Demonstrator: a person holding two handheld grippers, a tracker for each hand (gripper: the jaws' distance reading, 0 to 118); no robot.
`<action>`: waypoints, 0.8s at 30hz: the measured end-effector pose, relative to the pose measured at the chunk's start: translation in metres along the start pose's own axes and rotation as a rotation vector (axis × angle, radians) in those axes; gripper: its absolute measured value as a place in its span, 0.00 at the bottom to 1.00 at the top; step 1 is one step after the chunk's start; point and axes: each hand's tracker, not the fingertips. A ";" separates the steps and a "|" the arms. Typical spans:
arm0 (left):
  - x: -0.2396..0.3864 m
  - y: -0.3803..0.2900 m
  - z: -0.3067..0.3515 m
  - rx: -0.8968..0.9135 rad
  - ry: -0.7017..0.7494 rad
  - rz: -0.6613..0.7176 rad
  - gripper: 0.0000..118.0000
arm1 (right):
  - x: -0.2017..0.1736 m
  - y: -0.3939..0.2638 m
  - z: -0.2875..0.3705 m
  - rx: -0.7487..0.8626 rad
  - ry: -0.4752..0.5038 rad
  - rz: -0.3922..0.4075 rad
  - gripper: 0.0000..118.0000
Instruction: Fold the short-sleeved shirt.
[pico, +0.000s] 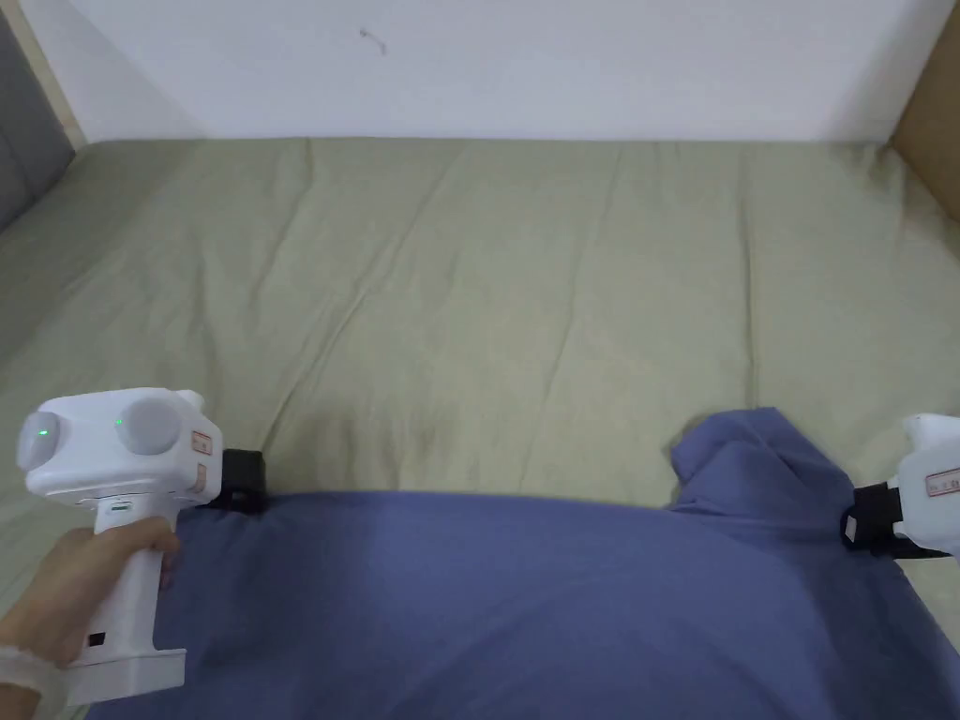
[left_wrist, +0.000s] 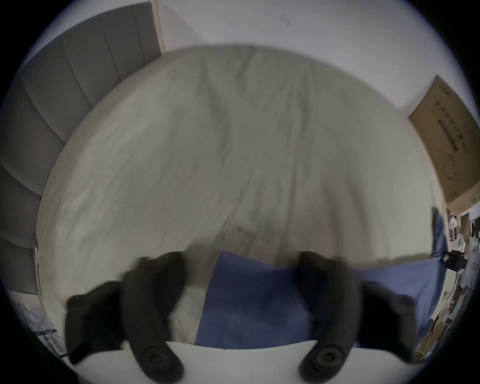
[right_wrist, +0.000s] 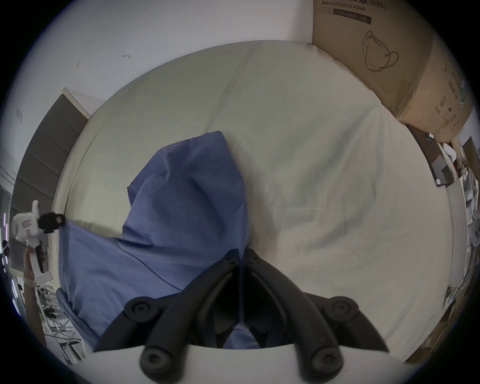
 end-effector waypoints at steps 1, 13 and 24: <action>0.003 -0.002 0.003 0.046 -0.027 -0.003 0.72 | 0.001 0.000 0.001 0.002 0.010 -0.003 0.01; 0.013 -0.026 0.076 0.141 -0.031 -0.102 0.02 | 0.010 -0.009 0.044 0.040 0.073 -0.002 0.01; -0.039 -0.124 0.215 0.320 -0.123 -0.095 0.02 | 0.019 -0.088 0.160 0.161 0.206 -0.009 0.01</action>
